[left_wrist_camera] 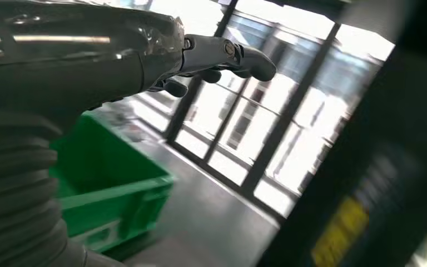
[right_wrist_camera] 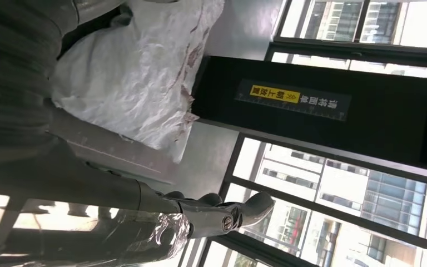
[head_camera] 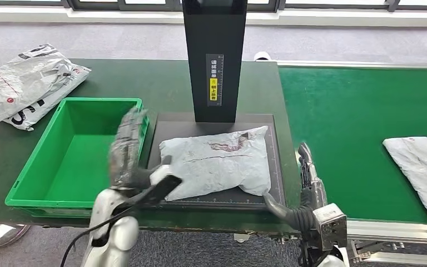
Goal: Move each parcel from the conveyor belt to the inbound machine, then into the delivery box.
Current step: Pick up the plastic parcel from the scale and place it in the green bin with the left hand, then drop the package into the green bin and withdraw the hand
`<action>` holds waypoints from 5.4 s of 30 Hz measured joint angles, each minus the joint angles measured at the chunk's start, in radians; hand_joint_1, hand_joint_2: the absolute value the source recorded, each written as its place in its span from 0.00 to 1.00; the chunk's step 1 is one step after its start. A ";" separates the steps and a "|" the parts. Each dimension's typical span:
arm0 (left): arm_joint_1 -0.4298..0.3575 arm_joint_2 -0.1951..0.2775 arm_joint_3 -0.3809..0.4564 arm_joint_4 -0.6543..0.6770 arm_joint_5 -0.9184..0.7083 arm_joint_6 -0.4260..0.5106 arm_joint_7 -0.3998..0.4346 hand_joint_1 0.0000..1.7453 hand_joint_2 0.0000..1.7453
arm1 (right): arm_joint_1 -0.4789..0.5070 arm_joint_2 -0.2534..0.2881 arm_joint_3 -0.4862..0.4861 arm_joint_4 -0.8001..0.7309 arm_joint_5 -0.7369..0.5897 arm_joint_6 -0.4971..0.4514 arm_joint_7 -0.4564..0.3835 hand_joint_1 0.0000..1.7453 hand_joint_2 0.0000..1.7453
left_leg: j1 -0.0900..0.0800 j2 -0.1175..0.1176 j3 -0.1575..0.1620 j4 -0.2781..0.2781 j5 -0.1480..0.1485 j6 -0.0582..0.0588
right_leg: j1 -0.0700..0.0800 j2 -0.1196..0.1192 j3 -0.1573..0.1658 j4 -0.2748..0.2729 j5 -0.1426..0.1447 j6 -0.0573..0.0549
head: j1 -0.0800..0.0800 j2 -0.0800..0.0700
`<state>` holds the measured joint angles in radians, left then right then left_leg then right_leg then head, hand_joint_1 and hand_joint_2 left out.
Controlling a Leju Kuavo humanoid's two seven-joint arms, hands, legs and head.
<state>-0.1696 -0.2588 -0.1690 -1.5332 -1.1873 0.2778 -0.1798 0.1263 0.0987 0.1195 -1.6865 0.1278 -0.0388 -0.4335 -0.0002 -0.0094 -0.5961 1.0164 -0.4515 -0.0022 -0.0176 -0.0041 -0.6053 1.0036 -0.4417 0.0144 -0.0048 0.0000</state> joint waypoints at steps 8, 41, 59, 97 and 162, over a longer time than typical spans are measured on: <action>-0.261 -0.049 -0.232 0.418 -0.172 -0.124 0.036 0.00 1.00 | -0.048 0.094 -0.039 0.000 0.061 0.094 0.035 0.00 1.00 | -0.001 0.003 0.001 0.001 0.000 0.000 | -0.001 0.004 0.000 0.000 0.003 0.001 | 0.000 0.000; -0.567 -0.097 -0.327 1.119 -0.172 -0.301 0.017 1.00 1.00 | -0.085 0.131 -0.080 0.086 0.055 0.102 0.007 0.00 1.00 | 0.000 0.003 0.004 0.000 0.000 0.000 | 0.000 0.004 0.004 0.000 0.002 0.001 | 0.000 0.000; -0.568 -0.095 -0.330 1.125 -0.176 -0.227 0.081 1.00 1.00 | -0.081 0.131 -0.080 0.091 0.051 0.088 0.007 0.00 1.00 | 0.000 0.003 0.004 0.000 0.000 0.000 | 0.000 0.004 0.004 0.000 0.002 0.001 | 0.000 0.000; -0.214 0.119 0.137 -0.123 -0.053 0.140 0.191 1.00 1.00 | 0.055 0.123 -0.101 -0.048 0.043 0.005 0.040 0.00 1.00 | 0.001 0.004 -0.001 0.000 -0.001 -0.001 | 0.000 0.005 -0.002 0.001 0.000 -0.001 | 0.000 0.000; -0.473 0.267 0.431 0.514 -0.334 -0.108 0.430 0.00 1.00 | 0.012 0.179 -0.172 -0.064 0.086 0.155 0.085 0.00 1.00 | 0.003 0.008 -0.001 0.000 0.000 -0.005 | 0.003 0.009 -0.003 0.001 0.003 -0.003 | 0.000 0.000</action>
<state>-0.6431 0.0086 0.2616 -1.0196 -1.5208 0.1697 0.2502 0.1388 0.2777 -0.0523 -1.7502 0.2138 0.1159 -0.3483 0.0030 -0.0017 -0.5973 1.0165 -0.4514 -0.0069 -0.0147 0.0049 -0.6083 1.0042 -0.4391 0.0111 -0.0046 0.0000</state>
